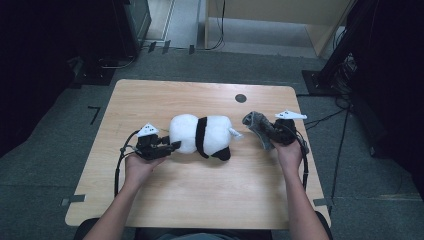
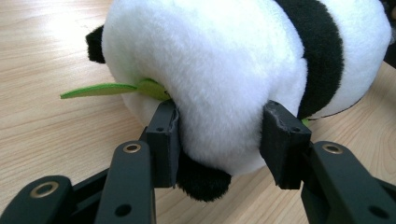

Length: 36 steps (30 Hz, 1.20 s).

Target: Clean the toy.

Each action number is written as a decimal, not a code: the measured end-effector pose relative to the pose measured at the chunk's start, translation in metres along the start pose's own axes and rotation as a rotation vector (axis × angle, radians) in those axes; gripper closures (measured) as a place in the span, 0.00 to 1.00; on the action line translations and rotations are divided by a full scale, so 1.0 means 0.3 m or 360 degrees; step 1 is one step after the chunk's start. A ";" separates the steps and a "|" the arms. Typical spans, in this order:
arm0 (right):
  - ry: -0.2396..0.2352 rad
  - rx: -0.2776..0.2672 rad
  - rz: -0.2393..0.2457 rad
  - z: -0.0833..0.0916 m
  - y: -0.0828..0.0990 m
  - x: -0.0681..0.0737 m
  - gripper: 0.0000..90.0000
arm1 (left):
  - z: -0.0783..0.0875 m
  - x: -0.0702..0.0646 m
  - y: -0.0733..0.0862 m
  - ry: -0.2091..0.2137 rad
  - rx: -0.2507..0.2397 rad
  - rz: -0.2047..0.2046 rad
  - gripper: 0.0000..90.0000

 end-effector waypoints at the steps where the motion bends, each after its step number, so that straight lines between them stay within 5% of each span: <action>1: 0.0002 0.0011 -0.0012 -0.001 0.006 -0.004 0.84 | 0.000 0.000 0.000 0.0000 0.0000 -0.0001 0.58; 10: 0.0038 0.0034 -0.0013 -0.021 0.032 -0.019 0.84 | 0.000 0.000 0.002 -0.0001 -0.0004 -0.0002 0.58; 13: -0.0004 0.0018 -0.0065 -0.022 0.035 -0.020 0.84 | -0.001 -0.001 0.002 -0.0003 -0.0006 -0.0005 0.58; 22: -0.0046 0.0041 -0.0047 -0.022 0.029 0.013 0.84 | -0.002 -0.035 0.009 0.0042 0.0010 0.0013 0.57; 29: -0.0087 0.0040 0.0085 -0.032 -0.002 0.095 0.84 | -0.022 -0.085 0.022 0.0087 0.0020 -0.0047 0.49; 32: -0.0087 0.0049 0.0112 -0.034 -0.006 0.106 0.85 | -0.003 -0.067 0.016 0.0105 0.0010 -0.0103 0.43; 36: -0.0110 0.0052 0.0089 -0.031 -0.008 0.107 0.85 | 0.024 -0.027 0.003 0.0173 -0.0009 -0.0070 0.39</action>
Point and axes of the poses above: each handheld gripper's, and its own axes: z roughly backward along the jaws, y roughly out of its underside, x roughly to its left, the point moved 4 cm from there along -z, roughly forward along the jaws, and after that the axes turned 3 degrees about z, right-handed, at the moved point
